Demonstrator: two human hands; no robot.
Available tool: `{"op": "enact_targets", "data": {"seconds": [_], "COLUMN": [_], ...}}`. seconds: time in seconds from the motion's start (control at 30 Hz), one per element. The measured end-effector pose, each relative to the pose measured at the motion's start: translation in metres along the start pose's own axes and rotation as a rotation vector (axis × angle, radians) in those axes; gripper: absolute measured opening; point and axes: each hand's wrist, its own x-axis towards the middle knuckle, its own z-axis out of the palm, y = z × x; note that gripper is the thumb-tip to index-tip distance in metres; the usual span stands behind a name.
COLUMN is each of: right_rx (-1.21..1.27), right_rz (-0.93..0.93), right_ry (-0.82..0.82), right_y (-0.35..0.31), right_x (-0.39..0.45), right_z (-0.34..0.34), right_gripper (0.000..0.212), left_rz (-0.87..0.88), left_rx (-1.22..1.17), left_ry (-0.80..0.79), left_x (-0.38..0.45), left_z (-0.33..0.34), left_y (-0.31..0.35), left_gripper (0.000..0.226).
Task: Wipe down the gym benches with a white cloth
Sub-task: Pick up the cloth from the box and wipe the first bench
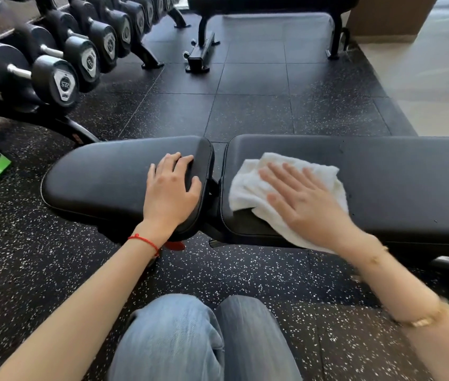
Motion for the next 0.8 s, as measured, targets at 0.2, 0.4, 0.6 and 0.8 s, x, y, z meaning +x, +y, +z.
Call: {"op": "enact_targets", "data": {"seconds": [0.2, 0.4, 0.6, 0.8], "right_rx": [-0.076, -0.014, -0.064, -0.086], "right_rz": [0.303, -0.051, 0.204, 0.186], "right_ry": [0.007, -0.013, 0.016, -0.010], "right_y": [0.040, -0.026, 0.045, -0.001], "right_x": [0.069, 0.035, 0.027, 0.101], "right_z": [-0.017, 0.011, -0.014, -0.002], "right_gripper": [0.052, 0.056, 0.056, 0.052], "left_rz": [-0.002, 0.002, -0.002, -0.006], "left_rx": [0.005, 0.016, 0.011, 0.012], "left_ry": [-0.004, -0.003, -0.013, -0.015], "left_x": [-0.001, -0.001, -0.002, -0.002], "left_z": [0.000, 0.000, -0.001, -0.002], "left_y": [0.003, 0.000, 0.001, 0.003], "left_gripper": [0.048, 0.049, 0.049, 0.050]}}
